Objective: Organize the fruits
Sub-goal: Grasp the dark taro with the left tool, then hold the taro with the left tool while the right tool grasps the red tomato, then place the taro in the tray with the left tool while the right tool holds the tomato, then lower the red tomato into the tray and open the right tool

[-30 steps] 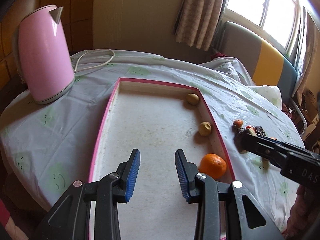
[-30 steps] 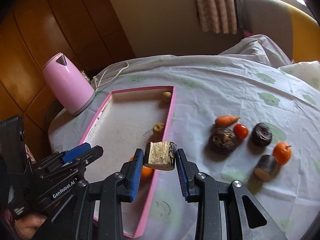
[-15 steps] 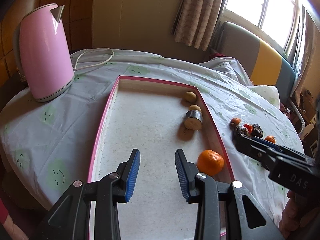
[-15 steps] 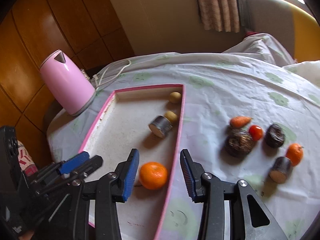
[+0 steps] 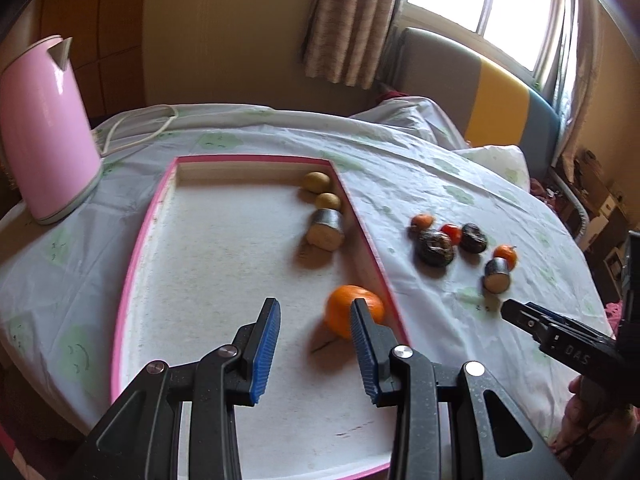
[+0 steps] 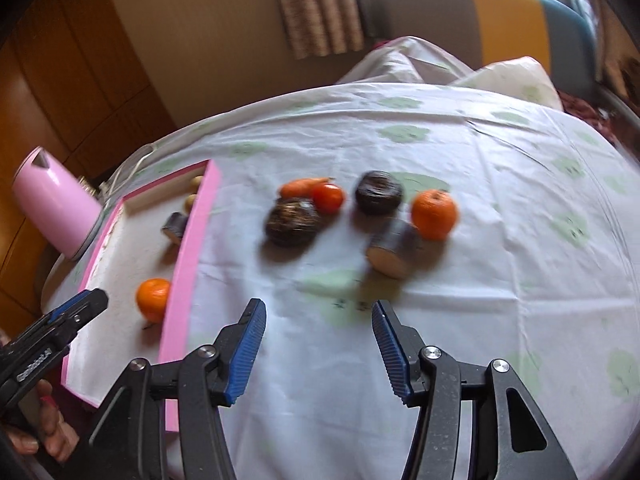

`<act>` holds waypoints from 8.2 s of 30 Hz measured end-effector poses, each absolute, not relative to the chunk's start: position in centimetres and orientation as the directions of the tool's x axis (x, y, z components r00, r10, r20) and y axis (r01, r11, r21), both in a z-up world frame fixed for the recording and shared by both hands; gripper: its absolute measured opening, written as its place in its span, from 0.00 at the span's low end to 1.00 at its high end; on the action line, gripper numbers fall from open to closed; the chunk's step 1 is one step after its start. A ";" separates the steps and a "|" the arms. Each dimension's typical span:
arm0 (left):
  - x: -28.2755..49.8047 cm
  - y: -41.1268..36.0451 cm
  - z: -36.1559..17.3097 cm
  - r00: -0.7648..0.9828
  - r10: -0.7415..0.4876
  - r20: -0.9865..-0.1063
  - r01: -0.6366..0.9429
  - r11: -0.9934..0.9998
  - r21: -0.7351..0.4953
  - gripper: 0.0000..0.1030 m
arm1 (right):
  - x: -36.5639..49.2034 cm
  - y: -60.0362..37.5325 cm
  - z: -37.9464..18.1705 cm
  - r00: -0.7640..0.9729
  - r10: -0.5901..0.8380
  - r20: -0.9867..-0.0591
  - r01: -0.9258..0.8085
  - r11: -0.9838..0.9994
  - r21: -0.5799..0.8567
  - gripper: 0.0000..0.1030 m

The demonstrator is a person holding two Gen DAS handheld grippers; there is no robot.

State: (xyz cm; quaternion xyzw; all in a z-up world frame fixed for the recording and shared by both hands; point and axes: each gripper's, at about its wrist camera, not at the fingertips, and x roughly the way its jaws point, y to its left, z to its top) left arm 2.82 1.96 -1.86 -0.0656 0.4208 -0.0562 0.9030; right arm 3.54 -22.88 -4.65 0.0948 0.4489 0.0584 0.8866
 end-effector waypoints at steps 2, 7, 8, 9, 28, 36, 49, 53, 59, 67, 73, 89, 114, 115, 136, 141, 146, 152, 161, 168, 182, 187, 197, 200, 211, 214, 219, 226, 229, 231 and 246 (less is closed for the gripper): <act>2.8 1.1 -1.8 0.633 -0.175 -0.754 0.067 0.983 -0.172 0.35 | 3.3 -23.9 -4.8 0.594 0.165 -0.788 0.006 0.978 0.209 0.55; 3.0 -0.6 -1.7 0.613 -0.221 -0.759 0.119 0.975 -0.187 0.35 | 2.9 -25.6 -5.1 0.600 0.137 -0.788 0.045 0.978 0.204 0.55; 3.0 -1.0 -1.7 0.610 -0.227 -0.760 0.131 0.974 -0.185 0.35 | 2.8 -25.9 -5.1 0.601 0.134 -0.788 0.051 0.978 0.204 0.55; 3.2 -1.4 -1.7 0.605 -0.232 -0.762 0.146 0.973 -0.181 0.35 | 2.8 -26.0 -5.2 0.600 0.130 -0.789 0.055 0.978 0.204 0.55; 9.9 -9.2 -2.9 0.489 -0.282 -0.825 0.260 0.950 -0.171 0.41 | 3.1 -28.7 -5.7 0.603 0.106 -0.791 0.120 0.968 0.221 0.55; 12.9 -11.2 -4.2 0.463 -0.264 -0.846 0.271 0.951 -0.148 0.42 | 3.4 -29.4 -5.8 0.604 0.106 -0.790 0.126 0.966 0.225 0.55; 16.2 -12.1 -6.9 0.415 -0.270 -0.869 0.221 0.956 -0.192 0.47 | 4.1 -29.9 -6.2 0.597 0.117 -0.794 0.119 0.965 0.232 0.55; 16.0 -11.8 -7.1 0.440 -0.297 -0.847 0.228 0.950 -0.215 0.46 | 4.3 -30.0 -6.2 0.595 0.116 -0.795 0.115 0.967 0.228 0.55; 14.1 -10.8 -6.6 0.458 -0.302 -0.836 0.202 0.951 -0.233 0.45 | 4.8 -30.0 -6.2 0.589 0.116 -0.800 0.107 0.969 0.220 0.55; 9.4 -11.5 -6.7 0.471 -0.290 -0.833 0.230 0.952 -0.201 0.45 | 6.3 -29.4 -4.4 0.617 0.151 -0.773 0.036 0.975 0.219 0.43; 7.5 -12.0 -6.8 0.501 -0.300 -0.812 0.264 0.946 -0.187 0.45 | 8.8 -27.9 -2.8 0.602 0.260 -0.755 -0.110 0.964 0.243 0.30; 5.7 -12.0 -7.0 0.537 -0.329 -0.777 0.297 0.936 -0.191 0.45 | 16.2 -20.8 -4.6 0.445 0.343 -0.827 -0.424 0.894 0.143 0.30; 4.8 -11.0 -5.7 0.546 -0.341 -0.765 0.309 0.931 -0.194 0.45 | 11.8 -22.6 -2.6 0.515 0.320 -0.795 -0.357 0.924 0.140 0.28; 4.8 -10.7 -5.7 0.547 -0.336 -0.766 0.303 0.933 -0.193 0.45 | 11.2 -23.0 -2.6 0.521 0.307 -0.797 -0.335 0.932 0.140 0.28; 3.3 -9.6 -2.6 0.609 -0.306 -0.732 0.285 0.945 -0.159 0.45 | 3.3 -28.5 -7.0 0.549 0.104 -0.829 -0.004 0.992 0.122 0.28; 3.5 -8.2 -2.0 0.623 -0.296 -0.724 0.254 0.952 -0.171 0.46 | 3.2 -28.3 -7.0 0.555 0.094 -0.827 -0.002 0.994 0.111 0.28; 4.0 -5.8 -1.0 0.646 -0.284 -0.708 0.208 0.959 -0.194 0.45 | 3.2 -28.1 -7.1 0.556 0.081 -0.827 -0.001 0.995 0.097 0.28; 5.9 -0.8 -0.2 0.681 -0.213 -0.701 0.084 0.973 -0.214 0.45 | 3.3 -28.1 -7.1 0.557 0.074 -0.827 0.000 0.996 0.089 0.28; 10.4 4.5 -2.4 0.640 -0.068 -0.766 -0.061 0.988 -0.139 0.46 | 3.2 -28.1 -7.2 0.559 0.071 -0.826 -0.004 0.997 0.083 0.28; 11.9 5.1 -4.3 0.584 -0.021 -0.812 -0.126 0.985 -0.116 0.48 | 3.3 -28.1 -7.2 0.558 0.070 -0.827 -0.006 0.997 0.080 0.28; 7.7 4.0 -2.3 0.628 -0.057 -0.776 -0.084 0.986 -0.141 0.49 | 3.2 -27.9 -7.1 0.561 0.057 -0.826 -0.007 0.998 0.065 0.28; 6.5 3.4 -2.1 0.632 -0.080 -0.770 -0.058 0.987 -0.150 0.49 | 3.1 -27.8 -7.1 0.560 0.056 -0.826 -0.007 0.998 0.063 0.28; 4.9 2.9 -2.5 0.626 -0.095 -0.774 -0.034 0.988 -0.149 0.49 | 3.1 -26.6 -6.7 0.559 0.105 -0.822 -0.035 0.994 0.103 0.28; 4.7 3.2 -2.5 0.628 -0.091 -0.773 -0.043 0.988 -0.151 0.49 | 3.0 -25.6 -6.2 0.562 0.148 -0.814 -0.072 0.989 0.130 0.28; 4.5 5.5 -2.4 0.639 -0.062 -0.767 -0.093 0.983 -0.157 0.49 | 2.9 -17.7 -3.8 0.511 0.380 -0.771 -0.308 0.918 0.248 0.28; 4.4 6.4 -2.2 0.647 -0.042 -0.761 -0.119 0.981 -0.155 0.49 | 2.8 -14.8 -3.3 0.467 0.445 -0.764 -0.386 0.880 0.276 0.28; 4.4 7.5 -2.2 0.651 -0.024 -0.759 -0.145 0.977 -0.155 0.49 | 2.9 -10.8 -3.5 0.412 0.481 -0.774 -0.475 0.838 0.268 0.28; 4.1 8.0 -2.3 0.651 -0.024 -0.759 -0.148 0.976 -0.158 0.49 | 3.4 -7.9 -4.5 0.380 0.484 -0.788 -0.509 0.821 0.259 0.28; 4.1 8.1 -2.5 0.649 -0.026 -0.761 -0.151 0.975 -0.163 0.49 | 3.4 -7.4 -4.8 0.385 0.471 -0.794 -0.503 0.828 0.247 0.29; 4.2 8.0 -2.6 0.646 -0.029 -0.763 -0.150 0.975 -0.164 0.49 | 3.3 -7.4 -5.0 0.388 0.467 -0.795 -0.498 0.832 0.245 0.30; 3.8 6.9 -2.2 0.652 -0.046 -0.757 -0.121 0.979 -0.164 0.49 | 3.1 -8.9 -4.6 0.445 0.445 -0.778 -0.444 0.863 0.240 0.32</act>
